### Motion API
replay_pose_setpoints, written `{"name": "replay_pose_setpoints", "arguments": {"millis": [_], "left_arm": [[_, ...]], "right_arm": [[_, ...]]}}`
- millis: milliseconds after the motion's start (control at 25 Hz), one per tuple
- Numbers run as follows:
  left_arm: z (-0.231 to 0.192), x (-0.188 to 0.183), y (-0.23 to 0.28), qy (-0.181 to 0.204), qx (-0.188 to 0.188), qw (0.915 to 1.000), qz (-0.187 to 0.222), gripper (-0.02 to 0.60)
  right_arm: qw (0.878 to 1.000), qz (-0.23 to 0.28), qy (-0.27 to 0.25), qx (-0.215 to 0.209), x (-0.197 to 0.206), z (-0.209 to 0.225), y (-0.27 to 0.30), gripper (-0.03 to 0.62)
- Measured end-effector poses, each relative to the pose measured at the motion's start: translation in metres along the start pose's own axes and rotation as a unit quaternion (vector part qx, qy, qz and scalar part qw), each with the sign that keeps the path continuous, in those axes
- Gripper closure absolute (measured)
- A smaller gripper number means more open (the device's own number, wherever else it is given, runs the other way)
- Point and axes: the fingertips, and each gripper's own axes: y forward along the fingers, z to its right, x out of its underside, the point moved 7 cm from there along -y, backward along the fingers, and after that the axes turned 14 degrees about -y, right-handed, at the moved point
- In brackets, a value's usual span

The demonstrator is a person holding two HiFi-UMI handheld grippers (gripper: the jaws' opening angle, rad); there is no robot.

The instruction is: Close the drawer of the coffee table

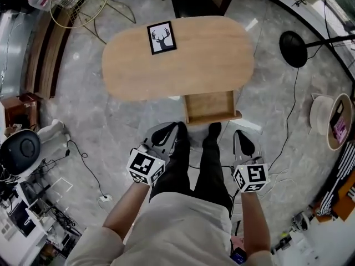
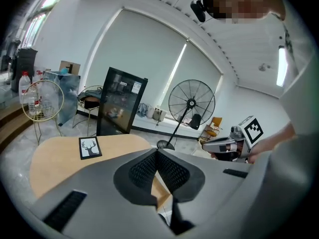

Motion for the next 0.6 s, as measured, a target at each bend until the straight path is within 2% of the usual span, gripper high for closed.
{"name": "replay_pose_setpoints", "arguments": {"millis": [600], "left_arm": [[-0.031,0.093,0.084,-0.056,-0.040,0.9972,-0.029,0.574]], "right_arm": [[0.997,-0.069,0.009,-0.043,0.105,0.032,0.073,0.583]]}}
